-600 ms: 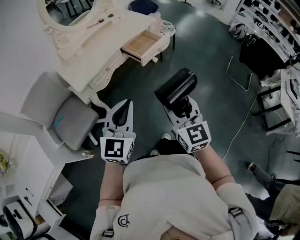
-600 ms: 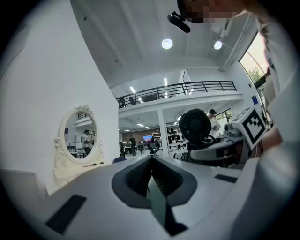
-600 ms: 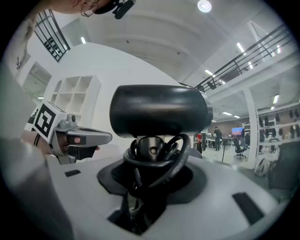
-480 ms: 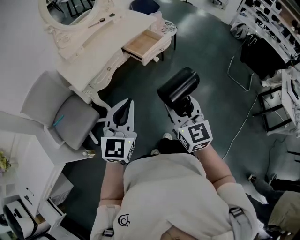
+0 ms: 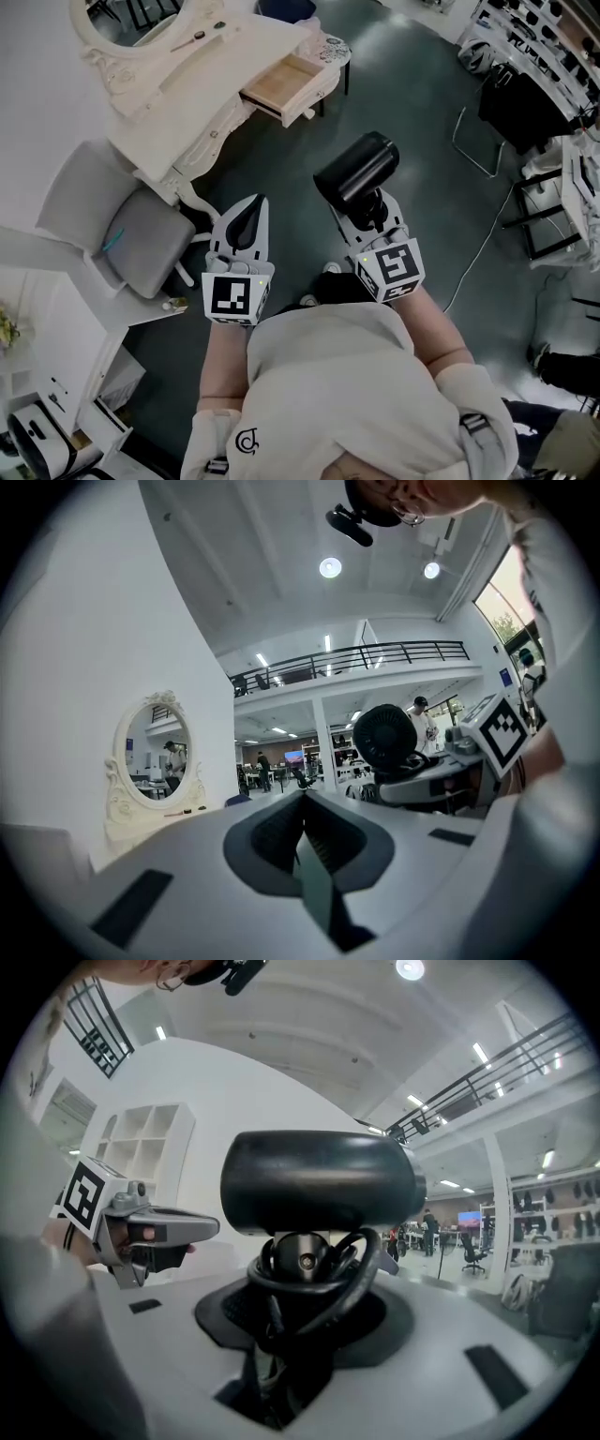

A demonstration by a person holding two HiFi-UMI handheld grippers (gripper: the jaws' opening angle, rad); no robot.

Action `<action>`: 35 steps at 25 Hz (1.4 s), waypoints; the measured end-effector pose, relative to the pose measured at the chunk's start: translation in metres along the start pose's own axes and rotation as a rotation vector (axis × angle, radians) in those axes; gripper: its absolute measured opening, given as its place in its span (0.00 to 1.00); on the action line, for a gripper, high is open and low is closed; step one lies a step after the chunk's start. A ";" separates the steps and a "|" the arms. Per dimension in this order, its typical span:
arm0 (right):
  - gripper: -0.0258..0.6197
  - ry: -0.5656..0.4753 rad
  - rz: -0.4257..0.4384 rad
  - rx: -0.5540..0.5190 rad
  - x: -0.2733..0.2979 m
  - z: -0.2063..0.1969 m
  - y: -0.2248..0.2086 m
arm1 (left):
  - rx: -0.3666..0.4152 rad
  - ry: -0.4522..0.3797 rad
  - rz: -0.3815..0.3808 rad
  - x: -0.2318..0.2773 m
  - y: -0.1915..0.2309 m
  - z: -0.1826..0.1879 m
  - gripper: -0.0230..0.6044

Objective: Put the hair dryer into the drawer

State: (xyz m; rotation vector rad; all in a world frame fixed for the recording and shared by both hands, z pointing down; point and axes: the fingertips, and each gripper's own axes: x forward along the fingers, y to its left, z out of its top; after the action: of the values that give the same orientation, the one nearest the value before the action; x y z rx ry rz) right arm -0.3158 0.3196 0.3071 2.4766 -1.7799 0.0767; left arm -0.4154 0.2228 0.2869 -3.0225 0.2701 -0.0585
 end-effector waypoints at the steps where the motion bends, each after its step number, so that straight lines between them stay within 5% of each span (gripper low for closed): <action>1: 0.32 0.008 -0.008 0.000 0.002 -0.002 -0.002 | -0.003 0.000 0.004 0.001 0.002 0.000 0.06; 12: 0.32 0.018 0.054 0.033 0.063 -0.017 -0.041 | 0.001 0.036 0.049 0.053 0.026 -0.019 0.06; 26: 0.32 0.006 0.455 -0.061 0.200 -0.003 -0.166 | -0.024 0.029 0.350 0.235 0.062 -0.007 0.06; 35: 0.32 0.041 0.550 -0.038 0.280 -0.018 -0.245 | -0.042 0.078 0.430 0.327 0.074 -0.023 0.06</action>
State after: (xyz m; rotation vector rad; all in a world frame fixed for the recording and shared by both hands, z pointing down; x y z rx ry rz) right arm 0.0060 0.1345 0.3408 1.8741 -2.3564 0.1268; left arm -0.1080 0.0892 0.3107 -2.9315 0.9284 -0.1353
